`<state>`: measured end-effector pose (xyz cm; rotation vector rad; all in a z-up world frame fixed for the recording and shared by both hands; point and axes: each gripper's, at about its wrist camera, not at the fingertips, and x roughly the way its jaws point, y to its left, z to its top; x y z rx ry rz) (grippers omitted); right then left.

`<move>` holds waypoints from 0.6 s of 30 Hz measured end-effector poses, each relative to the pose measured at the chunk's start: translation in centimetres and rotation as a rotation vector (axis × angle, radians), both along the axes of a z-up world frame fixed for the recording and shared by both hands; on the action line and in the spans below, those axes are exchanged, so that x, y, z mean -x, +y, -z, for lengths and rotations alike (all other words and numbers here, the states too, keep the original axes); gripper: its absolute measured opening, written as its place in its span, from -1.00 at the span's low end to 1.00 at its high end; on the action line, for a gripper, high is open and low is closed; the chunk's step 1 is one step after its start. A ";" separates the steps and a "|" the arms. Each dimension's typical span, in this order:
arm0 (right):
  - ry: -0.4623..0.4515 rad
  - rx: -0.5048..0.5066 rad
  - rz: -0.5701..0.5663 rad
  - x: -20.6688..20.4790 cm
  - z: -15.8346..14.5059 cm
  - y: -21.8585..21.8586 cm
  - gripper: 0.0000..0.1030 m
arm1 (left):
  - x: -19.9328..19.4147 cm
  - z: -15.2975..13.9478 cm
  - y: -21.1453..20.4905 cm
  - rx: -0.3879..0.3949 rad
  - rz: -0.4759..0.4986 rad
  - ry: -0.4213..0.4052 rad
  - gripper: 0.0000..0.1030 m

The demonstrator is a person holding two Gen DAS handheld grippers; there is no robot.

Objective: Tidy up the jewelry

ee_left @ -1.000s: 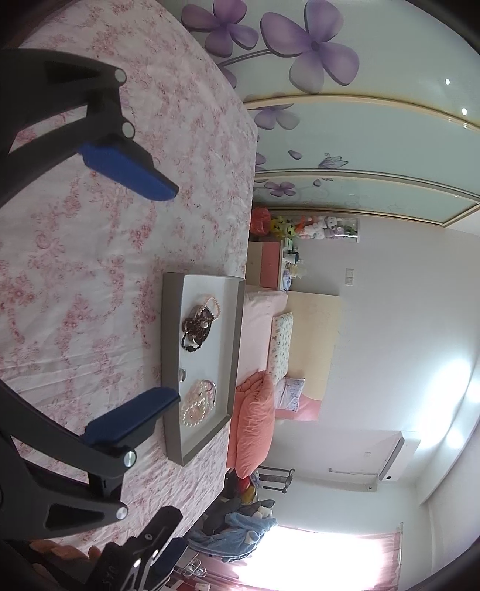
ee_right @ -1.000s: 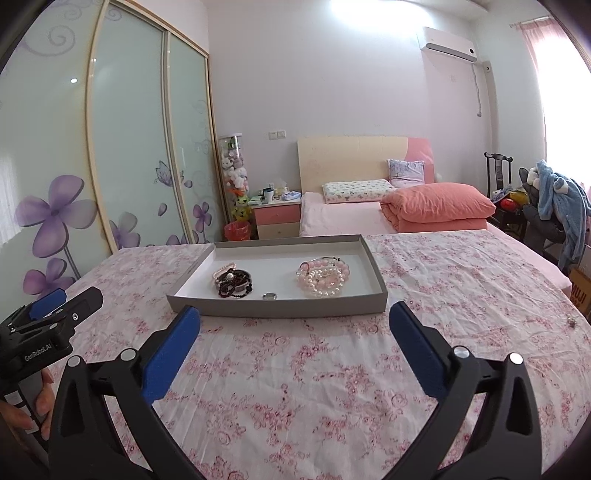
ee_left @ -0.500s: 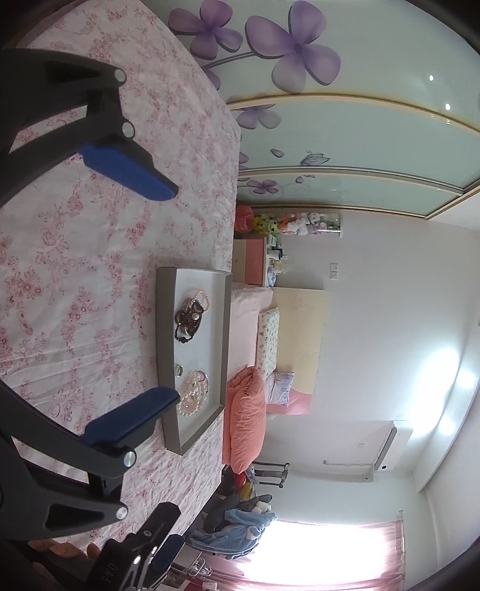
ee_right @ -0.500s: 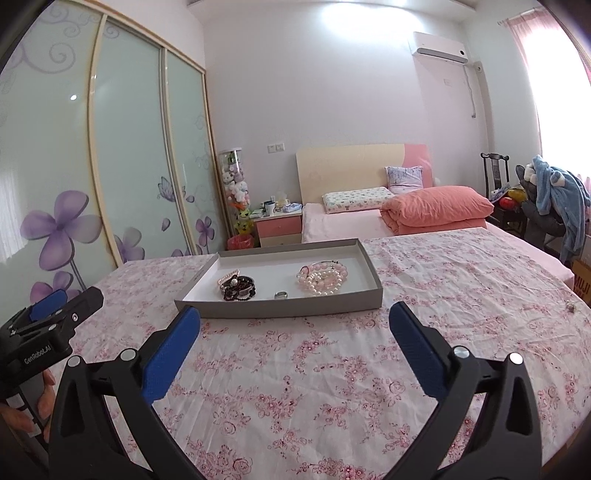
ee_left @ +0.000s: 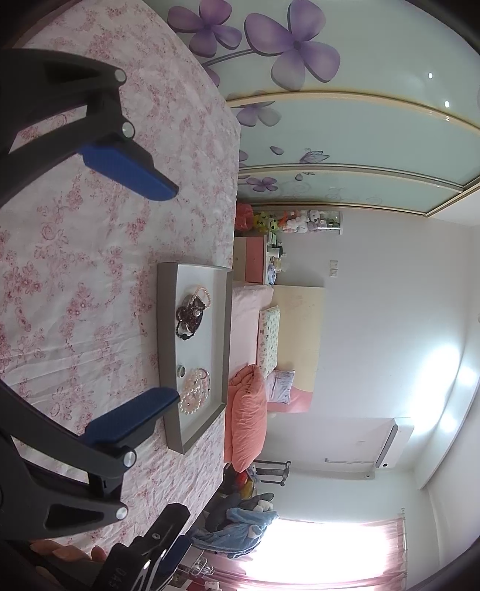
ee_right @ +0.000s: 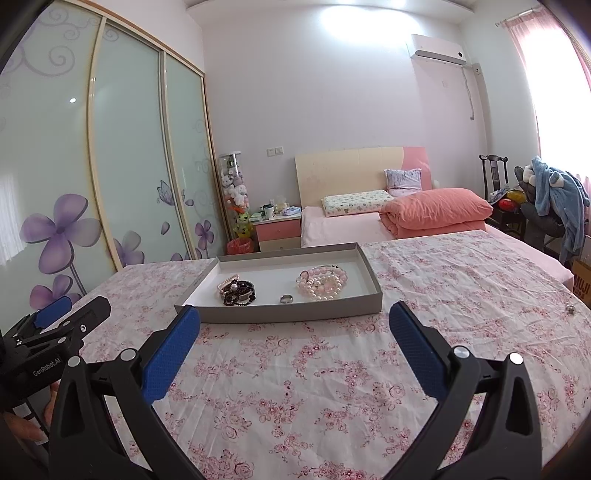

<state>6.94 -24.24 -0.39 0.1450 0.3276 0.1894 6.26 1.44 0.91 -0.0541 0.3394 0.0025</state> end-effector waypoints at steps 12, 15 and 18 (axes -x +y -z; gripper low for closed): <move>0.001 0.000 -0.001 0.0 0.1 0.0 0.97 | -0.3 0.3 -0.1 0.004 0.009 0.004 0.92; 0.004 -0.001 -0.003 0.0 0.1 0.2 0.97 | -0.3 0.4 -0.1 0.005 0.010 0.005 0.92; 0.005 0.000 -0.004 0.0 0.1 0.2 0.97 | -0.4 0.4 -0.2 0.006 0.011 0.006 0.92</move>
